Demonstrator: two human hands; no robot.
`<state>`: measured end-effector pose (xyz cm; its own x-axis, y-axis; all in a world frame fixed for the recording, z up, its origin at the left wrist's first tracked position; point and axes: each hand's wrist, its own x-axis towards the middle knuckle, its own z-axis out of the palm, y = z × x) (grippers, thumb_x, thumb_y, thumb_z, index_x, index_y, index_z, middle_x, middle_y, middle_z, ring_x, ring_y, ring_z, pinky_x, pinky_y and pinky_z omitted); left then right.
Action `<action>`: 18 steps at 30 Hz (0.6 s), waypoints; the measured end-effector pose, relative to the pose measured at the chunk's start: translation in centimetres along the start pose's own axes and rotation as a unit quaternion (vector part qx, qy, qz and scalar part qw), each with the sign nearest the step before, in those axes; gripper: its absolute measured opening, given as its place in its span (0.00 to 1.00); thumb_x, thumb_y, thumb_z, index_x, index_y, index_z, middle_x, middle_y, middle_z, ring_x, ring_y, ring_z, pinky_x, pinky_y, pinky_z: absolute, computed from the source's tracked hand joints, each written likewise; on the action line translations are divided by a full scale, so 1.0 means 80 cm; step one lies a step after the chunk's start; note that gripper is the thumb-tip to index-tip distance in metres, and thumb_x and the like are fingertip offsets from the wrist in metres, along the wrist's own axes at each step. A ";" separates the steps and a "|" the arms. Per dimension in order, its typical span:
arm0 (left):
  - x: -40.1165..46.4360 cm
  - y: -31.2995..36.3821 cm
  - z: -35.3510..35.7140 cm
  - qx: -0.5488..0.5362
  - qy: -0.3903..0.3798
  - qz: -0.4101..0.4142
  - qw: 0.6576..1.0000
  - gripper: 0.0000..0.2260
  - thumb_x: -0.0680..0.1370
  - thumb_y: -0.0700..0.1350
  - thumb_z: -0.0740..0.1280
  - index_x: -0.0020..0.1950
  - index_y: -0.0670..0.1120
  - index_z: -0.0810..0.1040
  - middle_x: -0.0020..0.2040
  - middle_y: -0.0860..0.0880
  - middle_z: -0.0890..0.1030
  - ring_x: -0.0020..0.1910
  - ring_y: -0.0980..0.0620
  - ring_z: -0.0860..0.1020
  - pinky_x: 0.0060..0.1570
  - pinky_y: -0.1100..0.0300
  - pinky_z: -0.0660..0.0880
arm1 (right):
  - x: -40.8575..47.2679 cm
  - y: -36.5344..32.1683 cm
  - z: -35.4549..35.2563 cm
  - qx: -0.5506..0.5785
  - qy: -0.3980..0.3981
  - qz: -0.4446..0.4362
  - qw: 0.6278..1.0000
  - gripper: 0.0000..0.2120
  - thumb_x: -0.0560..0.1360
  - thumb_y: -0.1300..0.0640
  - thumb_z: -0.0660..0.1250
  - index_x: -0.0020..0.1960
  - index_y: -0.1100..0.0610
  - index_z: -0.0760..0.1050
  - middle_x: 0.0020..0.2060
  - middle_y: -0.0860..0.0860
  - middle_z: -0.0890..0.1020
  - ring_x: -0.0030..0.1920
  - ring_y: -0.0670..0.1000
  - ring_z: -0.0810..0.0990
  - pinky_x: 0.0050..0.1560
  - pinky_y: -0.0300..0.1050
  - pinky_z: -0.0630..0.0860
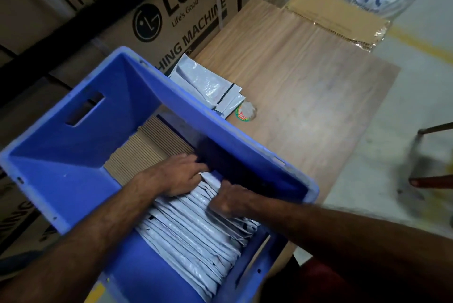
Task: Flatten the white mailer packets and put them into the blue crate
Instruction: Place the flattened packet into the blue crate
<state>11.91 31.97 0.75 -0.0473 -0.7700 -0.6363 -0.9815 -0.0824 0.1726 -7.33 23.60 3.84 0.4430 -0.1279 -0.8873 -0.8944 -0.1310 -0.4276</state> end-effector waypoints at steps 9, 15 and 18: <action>-0.020 0.025 0.035 0.051 0.097 0.053 0.993 0.31 0.80 0.56 0.48 0.79 0.42 0.64 0.75 0.41 0.70 0.73 0.41 0.68 0.76 0.47 0.61 | 0.012 -0.009 0.052 -0.087 0.049 0.062 0.993 0.40 0.79 0.47 0.59 0.82 0.55 0.40 0.77 0.58 0.59 0.77 0.62 0.59 0.76 0.58 0.58; -0.023 0.032 0.029 0.035 0.062 0.037 0.997 0.32 0.80 0.58 0.41 0.81 0.47 0.61 0.78 0.45 0.66 0.76 0.43 0.64 0.77 0.48 0.58 | 0.015 -0.012 0.053 -0.119 0.047 0.064 0.990 0.42 0.79 0.47 0.60 0.82 0.58 0.40 0.78 0.60 0.57 0.77 0.63 0.57 0.75 0.60 0.59; -0.017 0.034 0.025 0.036 0.023 0.023 0.999 0.38 0.76 0.60 0.34 0.82 0.49 0.57 0.81 0.47 0.60 0.79 0.47 0.58 0.79 0.51 0.51 | 0.014 -0.012 0.061 -0.143 0.048 0.062 0.987 0.42 0.80 0.46 0.57 0.81 0.60 0.35 0.79 0.61 0.53 0.78 0.64 0.55 0.76 0.61 0.58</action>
<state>8.95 34.05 0.57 -0.0865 -0.8005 -0.5930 -0.9893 -0.0012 0.1460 -6.30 28.39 2.45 0.3467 -0.2509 -0.9038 -0.8946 -0.3779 -0.2382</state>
